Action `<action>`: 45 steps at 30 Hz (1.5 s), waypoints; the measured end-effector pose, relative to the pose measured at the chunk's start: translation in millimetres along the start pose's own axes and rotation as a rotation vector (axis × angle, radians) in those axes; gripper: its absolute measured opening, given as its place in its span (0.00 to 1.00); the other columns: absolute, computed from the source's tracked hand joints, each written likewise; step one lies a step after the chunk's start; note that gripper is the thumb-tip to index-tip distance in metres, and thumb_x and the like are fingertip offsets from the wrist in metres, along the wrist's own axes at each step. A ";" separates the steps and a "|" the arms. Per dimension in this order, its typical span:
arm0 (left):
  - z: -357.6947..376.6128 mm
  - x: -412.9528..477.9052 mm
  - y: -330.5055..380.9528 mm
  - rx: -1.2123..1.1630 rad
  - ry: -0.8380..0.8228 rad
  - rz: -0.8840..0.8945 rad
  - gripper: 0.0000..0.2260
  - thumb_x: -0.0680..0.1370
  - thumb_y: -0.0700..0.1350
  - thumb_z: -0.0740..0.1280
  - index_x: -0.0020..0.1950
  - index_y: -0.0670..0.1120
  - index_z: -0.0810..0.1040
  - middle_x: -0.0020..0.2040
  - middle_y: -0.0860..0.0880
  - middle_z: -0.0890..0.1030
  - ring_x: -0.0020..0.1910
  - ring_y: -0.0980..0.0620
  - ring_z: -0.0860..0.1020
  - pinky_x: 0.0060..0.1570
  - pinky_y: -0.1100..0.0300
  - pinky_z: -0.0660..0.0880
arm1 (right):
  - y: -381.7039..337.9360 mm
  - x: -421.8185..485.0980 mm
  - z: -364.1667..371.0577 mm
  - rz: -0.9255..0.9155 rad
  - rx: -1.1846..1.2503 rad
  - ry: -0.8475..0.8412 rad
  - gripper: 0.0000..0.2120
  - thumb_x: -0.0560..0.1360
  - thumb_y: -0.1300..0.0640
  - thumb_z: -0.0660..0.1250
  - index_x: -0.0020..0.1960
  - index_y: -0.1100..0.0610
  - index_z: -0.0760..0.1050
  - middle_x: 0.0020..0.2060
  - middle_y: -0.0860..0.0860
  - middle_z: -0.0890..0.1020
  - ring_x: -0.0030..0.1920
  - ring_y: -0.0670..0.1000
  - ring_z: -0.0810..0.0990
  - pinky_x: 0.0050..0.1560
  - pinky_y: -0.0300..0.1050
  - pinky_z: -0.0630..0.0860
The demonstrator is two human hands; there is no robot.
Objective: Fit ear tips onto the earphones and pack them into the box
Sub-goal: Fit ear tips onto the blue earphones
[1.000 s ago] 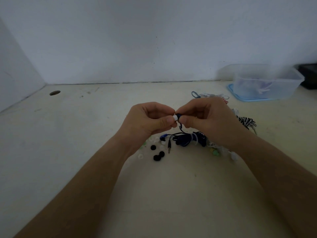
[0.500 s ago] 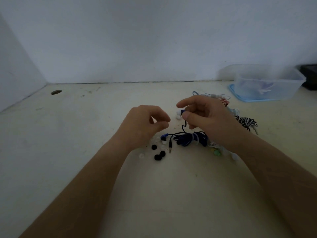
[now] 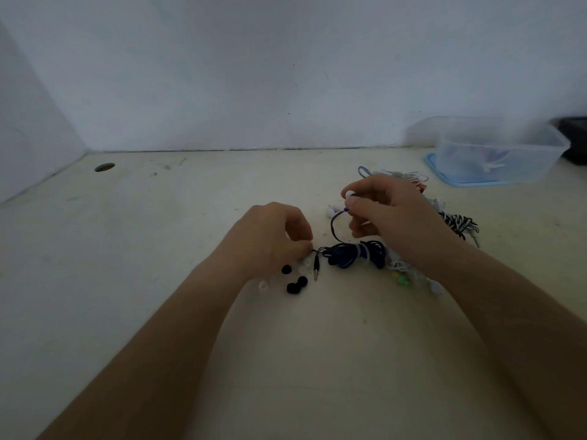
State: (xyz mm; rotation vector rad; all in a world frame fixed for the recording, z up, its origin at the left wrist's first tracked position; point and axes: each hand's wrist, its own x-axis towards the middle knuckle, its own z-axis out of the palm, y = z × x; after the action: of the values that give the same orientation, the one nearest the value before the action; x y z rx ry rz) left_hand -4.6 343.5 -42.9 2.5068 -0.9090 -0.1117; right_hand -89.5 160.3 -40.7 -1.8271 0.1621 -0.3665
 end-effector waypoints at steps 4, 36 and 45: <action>-0.1 0.6 0.5 -0.033 0.038 0.042 0.08 0.74 0.45 0.72 0.45 0.59 0.79 0.43 0.60 0.80 0.35 0.68 0.75 0.33 0.76 0.69 | -0.7 0.0 -0.6 0.043 0.124 0.003 0.06 0.80 0.64 0.64 0.55 0.59 0.79 0.43 0.55 0.85 0.41 0.51 0.85 0.45 0.46 0.84; -6.0 -3.3 9.6 -0.159 0.191 0.110 0.09 0.73 0.46 0.76 0.49 0.57 0.81 0.42 0.61 0.82 0.40 0.64 0.82 0.44 0.71 0.76 | -0.4 3.8 -1.8 0.040 0.046 -0.046 0.17 0.73 0.71 0.53 0.32 0.62 0.76 0.24 0.51 0.72 0.31 0.55 0.71 0.34 0.49 0.72; -1.6 -7.1 24.0 -0.646 0.215 0.121 0.10 0.71 0.38 0.77 0.52 0.44 0.83 0.44 0.50 0.86 0.44 0.56 0.85 0.48 0.64 0.80 | 1.3 1.1 -2.2 -0.179 -0.299 -0.017 0.13 0.79 0.48 0.64 0.40 0.52 0.78 0.27 0.45 0.71 0.29 0.42 0.68 0.33 0.38 0.68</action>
State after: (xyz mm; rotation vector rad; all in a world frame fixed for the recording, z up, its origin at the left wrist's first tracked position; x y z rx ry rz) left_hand -23.7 332.5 -31.2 1.8244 -0.7782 -0.0775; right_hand -89.1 157.6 -41.2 -2.1467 0.0423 -0.4721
